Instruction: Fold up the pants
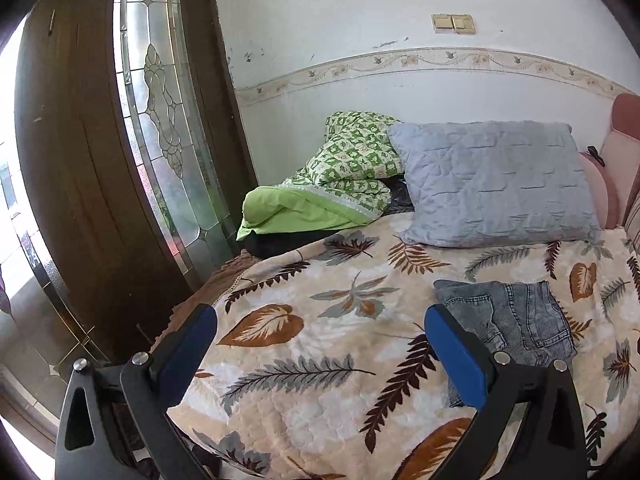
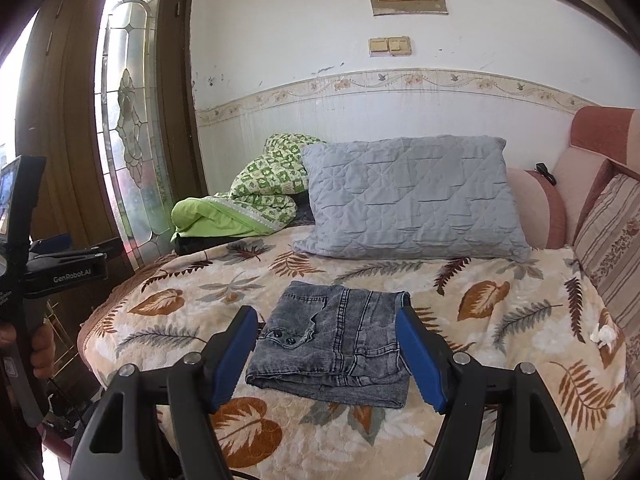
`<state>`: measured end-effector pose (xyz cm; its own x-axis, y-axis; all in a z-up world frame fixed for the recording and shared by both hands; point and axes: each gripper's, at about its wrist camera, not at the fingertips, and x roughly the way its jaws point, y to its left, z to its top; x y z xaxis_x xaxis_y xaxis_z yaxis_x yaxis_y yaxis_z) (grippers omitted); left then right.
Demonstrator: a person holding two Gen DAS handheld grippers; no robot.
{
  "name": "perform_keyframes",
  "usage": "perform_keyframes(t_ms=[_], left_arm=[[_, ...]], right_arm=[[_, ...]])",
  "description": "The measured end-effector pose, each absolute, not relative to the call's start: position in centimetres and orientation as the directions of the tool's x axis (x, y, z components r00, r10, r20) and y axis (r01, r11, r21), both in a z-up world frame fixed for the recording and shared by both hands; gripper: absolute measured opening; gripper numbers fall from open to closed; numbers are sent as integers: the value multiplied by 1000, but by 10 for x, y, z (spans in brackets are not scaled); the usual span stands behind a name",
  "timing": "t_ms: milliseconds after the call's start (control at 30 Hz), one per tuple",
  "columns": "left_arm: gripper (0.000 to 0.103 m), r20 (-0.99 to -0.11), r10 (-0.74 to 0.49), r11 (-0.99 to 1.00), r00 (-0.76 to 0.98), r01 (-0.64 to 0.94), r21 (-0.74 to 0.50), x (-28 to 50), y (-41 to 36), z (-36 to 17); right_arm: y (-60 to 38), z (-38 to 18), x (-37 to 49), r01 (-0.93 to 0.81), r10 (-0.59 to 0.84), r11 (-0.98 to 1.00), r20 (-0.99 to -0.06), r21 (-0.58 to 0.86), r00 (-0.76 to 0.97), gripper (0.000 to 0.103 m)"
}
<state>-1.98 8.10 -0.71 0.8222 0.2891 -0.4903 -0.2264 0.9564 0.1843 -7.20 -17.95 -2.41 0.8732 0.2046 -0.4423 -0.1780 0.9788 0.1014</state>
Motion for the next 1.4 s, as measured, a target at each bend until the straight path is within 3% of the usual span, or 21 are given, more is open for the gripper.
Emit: perform_keyframes(t_ms=[500,1400], left_arm=[[103,-437,353,931,827,-265,250,-53,93,15],[103,-273,353,933,895,-313,178,-121,104,109]], right_arm=[[-161,1,-99,-228,227,973,-405,47,886,75],[-153,85,-164,-231,224,973,-214,-4,951,75]])
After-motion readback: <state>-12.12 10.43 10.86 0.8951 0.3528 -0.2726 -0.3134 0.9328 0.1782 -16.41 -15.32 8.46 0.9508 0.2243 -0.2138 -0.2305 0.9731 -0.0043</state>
